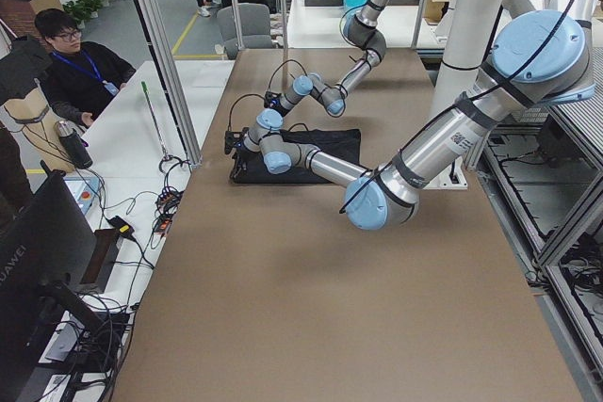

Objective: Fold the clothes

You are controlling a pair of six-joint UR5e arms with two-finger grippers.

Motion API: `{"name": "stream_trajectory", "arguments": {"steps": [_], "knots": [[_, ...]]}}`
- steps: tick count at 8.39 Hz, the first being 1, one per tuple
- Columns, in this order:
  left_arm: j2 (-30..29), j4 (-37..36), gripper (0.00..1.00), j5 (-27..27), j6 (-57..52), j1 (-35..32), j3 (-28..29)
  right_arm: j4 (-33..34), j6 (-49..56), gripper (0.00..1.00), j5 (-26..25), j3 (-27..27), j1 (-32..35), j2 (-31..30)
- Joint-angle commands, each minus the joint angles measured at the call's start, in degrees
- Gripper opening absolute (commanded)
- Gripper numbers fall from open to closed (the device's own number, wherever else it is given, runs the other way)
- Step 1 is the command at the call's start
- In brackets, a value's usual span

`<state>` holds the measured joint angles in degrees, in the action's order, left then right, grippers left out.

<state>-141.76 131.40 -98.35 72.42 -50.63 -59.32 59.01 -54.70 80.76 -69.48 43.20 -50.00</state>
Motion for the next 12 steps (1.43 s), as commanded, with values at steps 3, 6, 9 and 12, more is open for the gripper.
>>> {"name": "stream_trajectory", "arguments": {"steps": [3, 6, 9, 12], "knots": [[-0.01, 0.09, 0.94, 0.0, 0.35, 0.0, 0.16, 0.05, 0.82, 0.0, 0.27, 2.66, 1.71, 1.21], [-0.01, 0.09, 0.94, 0.0, 0.44, 0.0, 0.16, -0.03, 0.83, 0.98, 0.19, 4.17, 2.15, 2.27], [-0.01, 0.09, 0.94, 0.0, 0.44, 0.0, 0.16, -0.38, 0.74, 0.95, 0.45, 3.47, 2.15, 2.54], [-0.01, 0.09, 0.94, -0.09, 0.44, 0.0, 0.08, 1.54, -1.45, 0.95, 5.54, -2.75, 1.8, 1.58]]}}
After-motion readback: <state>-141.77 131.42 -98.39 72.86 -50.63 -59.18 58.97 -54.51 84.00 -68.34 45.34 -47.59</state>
